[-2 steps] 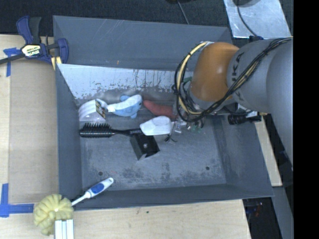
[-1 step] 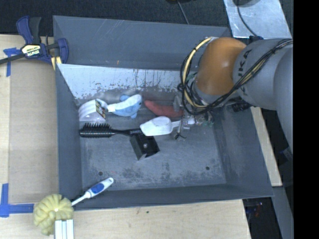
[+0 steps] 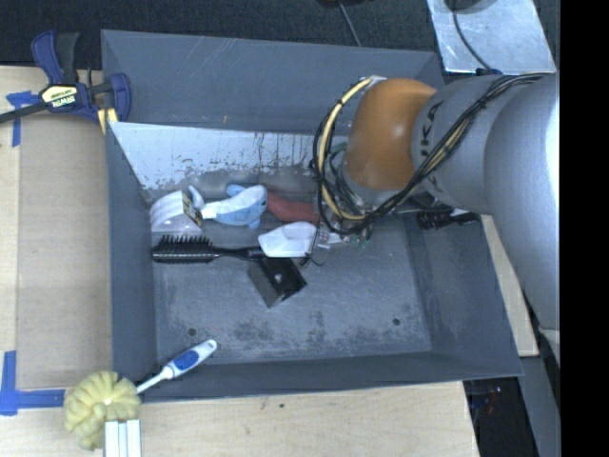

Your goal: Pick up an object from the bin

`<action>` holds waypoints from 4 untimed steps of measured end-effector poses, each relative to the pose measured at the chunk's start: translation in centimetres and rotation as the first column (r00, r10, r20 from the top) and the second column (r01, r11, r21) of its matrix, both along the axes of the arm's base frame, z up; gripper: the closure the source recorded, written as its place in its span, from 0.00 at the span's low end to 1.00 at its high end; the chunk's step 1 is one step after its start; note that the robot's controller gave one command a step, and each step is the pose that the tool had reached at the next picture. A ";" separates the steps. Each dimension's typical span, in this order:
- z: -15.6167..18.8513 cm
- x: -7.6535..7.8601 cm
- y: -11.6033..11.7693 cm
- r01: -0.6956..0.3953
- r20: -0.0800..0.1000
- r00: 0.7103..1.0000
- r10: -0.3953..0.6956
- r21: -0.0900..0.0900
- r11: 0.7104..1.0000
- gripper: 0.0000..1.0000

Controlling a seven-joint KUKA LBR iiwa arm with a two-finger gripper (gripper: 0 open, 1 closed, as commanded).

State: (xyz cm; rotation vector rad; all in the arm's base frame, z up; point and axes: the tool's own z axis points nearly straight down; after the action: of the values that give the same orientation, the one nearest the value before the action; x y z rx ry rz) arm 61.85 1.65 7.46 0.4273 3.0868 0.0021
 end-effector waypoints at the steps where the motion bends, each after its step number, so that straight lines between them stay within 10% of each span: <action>1: 0.2 1.0 -2.5 -0.188 -0.020 0.982 0.188 0.004 0.982 0.00; 2: 0.0 -0.2 3.1 -0.053 0.009 0.999 0.053 -0.001 0.999 0.00; 4: -0.1 0.6 3.2 -0.085 -0.005 0.996 0.085 -0.005 0.996 0.00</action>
Offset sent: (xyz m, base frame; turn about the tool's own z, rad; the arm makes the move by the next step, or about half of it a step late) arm -0.0058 0.0304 -0.0046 -0.0518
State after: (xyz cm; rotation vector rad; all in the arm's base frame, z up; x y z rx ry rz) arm 62.45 4.84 7.35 0.2955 3.1068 -0.0047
